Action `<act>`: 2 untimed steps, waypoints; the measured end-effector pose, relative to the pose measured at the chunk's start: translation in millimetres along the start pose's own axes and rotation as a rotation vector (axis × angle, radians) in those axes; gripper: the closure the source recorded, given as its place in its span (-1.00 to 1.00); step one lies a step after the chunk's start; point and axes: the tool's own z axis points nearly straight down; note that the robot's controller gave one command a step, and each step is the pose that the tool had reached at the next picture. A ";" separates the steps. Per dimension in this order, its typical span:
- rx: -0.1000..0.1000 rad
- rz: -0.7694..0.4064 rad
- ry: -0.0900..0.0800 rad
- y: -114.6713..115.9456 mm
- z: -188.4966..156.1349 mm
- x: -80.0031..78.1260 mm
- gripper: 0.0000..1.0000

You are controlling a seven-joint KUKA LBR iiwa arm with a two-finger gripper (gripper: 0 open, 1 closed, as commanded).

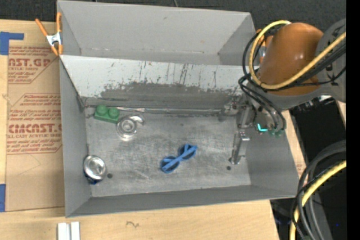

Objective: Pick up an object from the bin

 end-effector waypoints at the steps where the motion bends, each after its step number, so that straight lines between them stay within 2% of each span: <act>1: 0.003 -0.390 -0.021 87.4 116.7 27.0 -1.00; 2: 0.002 -0.683 -0.010 110.4 87.7 14.0 -1.00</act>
Offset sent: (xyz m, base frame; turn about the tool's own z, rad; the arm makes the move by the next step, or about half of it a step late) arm -0.0316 0.0861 -0.1180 -0.3893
